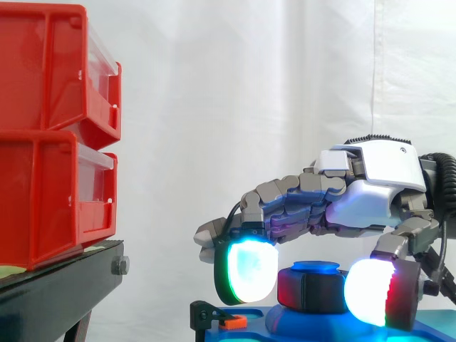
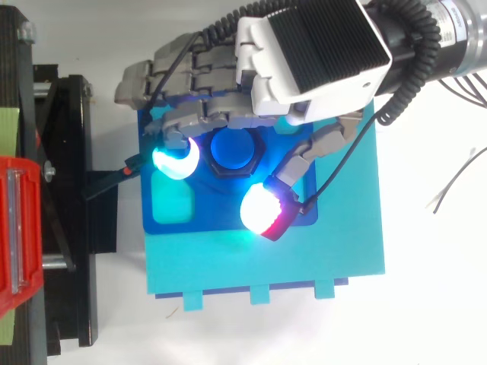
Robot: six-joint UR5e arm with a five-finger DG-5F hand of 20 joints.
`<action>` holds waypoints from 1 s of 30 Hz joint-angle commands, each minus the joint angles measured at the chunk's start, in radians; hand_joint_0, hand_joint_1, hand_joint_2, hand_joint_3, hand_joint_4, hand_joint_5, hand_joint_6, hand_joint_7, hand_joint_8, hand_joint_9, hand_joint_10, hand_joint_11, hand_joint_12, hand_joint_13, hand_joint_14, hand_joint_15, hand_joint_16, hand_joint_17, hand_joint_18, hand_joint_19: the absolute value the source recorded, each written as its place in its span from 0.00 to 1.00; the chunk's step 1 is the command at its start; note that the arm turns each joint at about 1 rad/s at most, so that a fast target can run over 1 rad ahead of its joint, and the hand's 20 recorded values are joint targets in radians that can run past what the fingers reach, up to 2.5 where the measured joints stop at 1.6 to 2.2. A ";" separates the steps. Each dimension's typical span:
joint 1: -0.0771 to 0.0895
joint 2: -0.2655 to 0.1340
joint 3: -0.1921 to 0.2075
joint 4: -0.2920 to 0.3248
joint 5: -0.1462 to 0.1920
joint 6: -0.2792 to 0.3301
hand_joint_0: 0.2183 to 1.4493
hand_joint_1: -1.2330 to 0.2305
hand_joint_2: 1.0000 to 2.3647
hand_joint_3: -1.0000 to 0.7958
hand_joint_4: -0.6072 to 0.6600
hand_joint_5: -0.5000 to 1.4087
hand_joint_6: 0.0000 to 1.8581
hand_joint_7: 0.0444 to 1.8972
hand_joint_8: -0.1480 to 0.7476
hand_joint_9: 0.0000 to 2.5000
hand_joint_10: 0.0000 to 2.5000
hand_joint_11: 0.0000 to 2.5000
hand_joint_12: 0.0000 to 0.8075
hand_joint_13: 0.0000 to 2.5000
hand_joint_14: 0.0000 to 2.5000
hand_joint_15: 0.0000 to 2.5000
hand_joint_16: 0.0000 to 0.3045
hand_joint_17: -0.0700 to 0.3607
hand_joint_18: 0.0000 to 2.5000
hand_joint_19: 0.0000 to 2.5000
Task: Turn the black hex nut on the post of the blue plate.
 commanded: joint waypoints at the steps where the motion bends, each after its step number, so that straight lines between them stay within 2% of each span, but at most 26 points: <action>1: 0.000 -0.001 -0.001 0.002 0.000 0.000 0.06 0.28 0.00 0.28 0.79 0.12 0.27 0.59 0.55 0.05 0.00 0.04 0.58 0.14 0.00 0.07 0.23 0.53 0.16 0.12; 11: -0.005 0.000 -0.001 0.004 0.000 0.000 0.00 0.43 0.00 0.28 0.82 0.12 0.27 0.55 0.60 0.09 0.00 0.03 0.63 0.14 0.00 0.06 0.26 0.58 0.19 0.11; 20: -0.008 0.000 -0.001 0.004 -0.003 -0.007 0.01 0.61 0.00 0.28 0.81 0.16 0.27 0.53 0.60 0.13 0.00 0.01 0.62 0.15 0.00 0.05 0.26 0.57 0.19 0.12; 30: -0.013 -0.001 -0.003 0.004 -0.005 -0.007 0.05 0.75 0.00 0.28 0.81 0.17 0.27 0.53 0.58 0.14 0.00 0.00 0.59 0.15 0.00 0.05 0.24 0.55 0.18 0.13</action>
